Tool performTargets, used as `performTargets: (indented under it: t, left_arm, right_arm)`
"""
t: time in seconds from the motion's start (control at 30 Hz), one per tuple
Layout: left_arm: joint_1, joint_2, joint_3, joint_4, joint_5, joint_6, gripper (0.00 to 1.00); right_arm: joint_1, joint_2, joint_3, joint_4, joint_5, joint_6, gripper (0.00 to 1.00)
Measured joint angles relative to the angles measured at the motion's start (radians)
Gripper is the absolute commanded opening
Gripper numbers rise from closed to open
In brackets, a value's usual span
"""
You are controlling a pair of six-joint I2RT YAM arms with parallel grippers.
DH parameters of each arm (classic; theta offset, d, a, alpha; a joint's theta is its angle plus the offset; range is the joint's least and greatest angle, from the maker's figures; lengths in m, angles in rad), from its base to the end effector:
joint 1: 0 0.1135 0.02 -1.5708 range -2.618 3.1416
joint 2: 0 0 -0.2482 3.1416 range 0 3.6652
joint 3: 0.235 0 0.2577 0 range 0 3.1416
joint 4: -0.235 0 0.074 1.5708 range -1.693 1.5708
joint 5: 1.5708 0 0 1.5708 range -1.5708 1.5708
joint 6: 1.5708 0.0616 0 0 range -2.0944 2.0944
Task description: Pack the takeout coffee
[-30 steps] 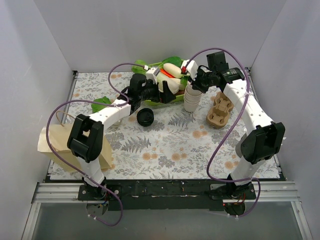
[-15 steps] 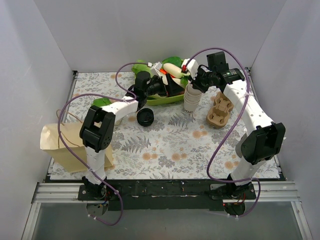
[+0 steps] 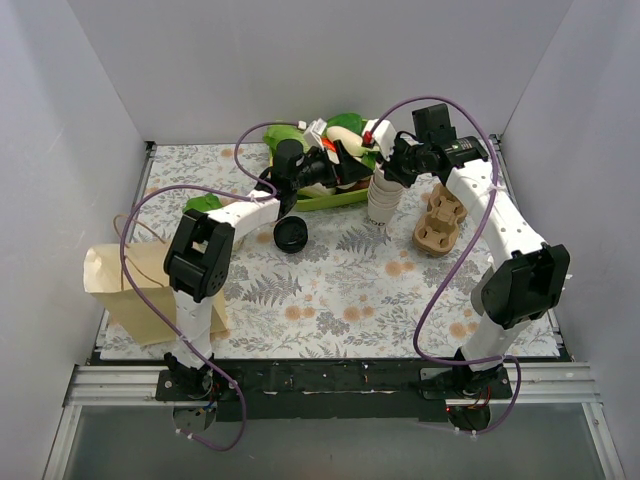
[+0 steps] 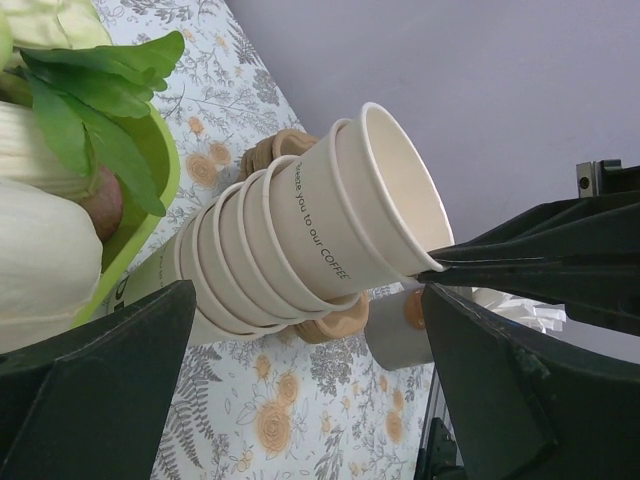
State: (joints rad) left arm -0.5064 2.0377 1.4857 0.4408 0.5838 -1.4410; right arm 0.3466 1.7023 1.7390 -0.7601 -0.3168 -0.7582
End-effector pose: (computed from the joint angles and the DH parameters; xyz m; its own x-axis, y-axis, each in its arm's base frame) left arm 0.4218 -0.2728 0.2409 -0.8889 -0.4531 -0.0680 0.0182 0.1134 -0.9934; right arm 0.3698 0.1540 0.3410 -0.0791 -0.7233 -0.6860 -0.8219 0.4367 -0.3657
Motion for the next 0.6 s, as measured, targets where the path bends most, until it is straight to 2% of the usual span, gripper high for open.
performTargets:
  t: [0.6]
  left_arm:
    - [-0.021, 0.047, 0.052, -0.056, -0.096, 0.021, 0.98]
  right_arm:
    - [0.02, 0.006, 0.006, -0.003, 0.006, 0.022, 0.01]
